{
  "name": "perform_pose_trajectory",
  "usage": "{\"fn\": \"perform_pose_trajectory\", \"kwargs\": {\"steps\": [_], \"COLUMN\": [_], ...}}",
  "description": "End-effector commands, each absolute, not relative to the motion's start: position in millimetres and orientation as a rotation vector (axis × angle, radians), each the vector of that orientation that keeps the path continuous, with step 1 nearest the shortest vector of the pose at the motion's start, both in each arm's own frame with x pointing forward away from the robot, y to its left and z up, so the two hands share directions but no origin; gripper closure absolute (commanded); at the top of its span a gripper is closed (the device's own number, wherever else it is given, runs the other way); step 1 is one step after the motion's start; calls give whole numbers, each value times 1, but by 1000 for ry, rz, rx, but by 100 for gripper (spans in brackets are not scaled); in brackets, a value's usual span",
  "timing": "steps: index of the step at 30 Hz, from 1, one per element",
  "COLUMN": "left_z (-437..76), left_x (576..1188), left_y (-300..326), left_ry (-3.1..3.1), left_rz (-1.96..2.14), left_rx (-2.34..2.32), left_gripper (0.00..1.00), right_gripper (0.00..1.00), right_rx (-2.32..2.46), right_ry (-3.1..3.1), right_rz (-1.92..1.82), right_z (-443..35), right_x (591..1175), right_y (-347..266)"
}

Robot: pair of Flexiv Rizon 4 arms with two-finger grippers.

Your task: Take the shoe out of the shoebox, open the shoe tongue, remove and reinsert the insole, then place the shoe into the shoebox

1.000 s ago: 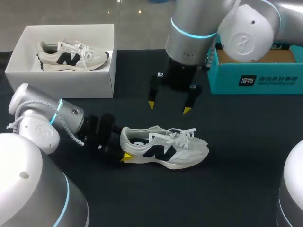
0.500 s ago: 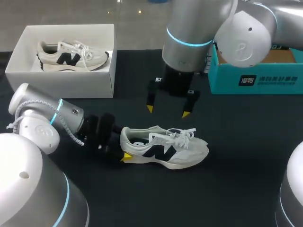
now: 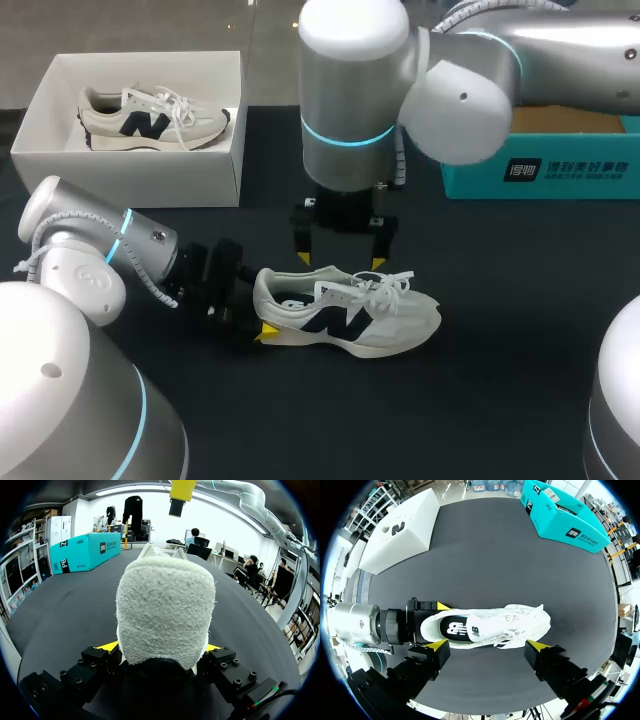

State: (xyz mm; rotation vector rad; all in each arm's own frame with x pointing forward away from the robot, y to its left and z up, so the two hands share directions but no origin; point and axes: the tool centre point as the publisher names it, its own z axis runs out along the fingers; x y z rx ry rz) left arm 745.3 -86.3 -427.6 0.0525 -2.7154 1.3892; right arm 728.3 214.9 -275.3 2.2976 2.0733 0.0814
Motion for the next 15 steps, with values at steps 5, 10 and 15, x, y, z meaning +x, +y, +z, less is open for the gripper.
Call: {"fn": "perform_pose_trajectory", "kwargs": {"steps": [5,10,15], "left_z": [-429,-429,-429], "left_x": [745,745,745], "left_y": [-86,-86,-86], "left_ry": [-2716,-2716,-2716], "left_rz": [1386,1386,1386], "left_rx": [52,52,52], "left_gripper": [100,100,100], "right_gripper": [0,0,0], "right_rx": [2305,2274,2278], "right_ry": [2058,2041,1998], "right_rz": [-52,-167,-239], "right_z": [-316,-332,-338], "right_x": [735,732,730], "right_y": [234,233,225]}}
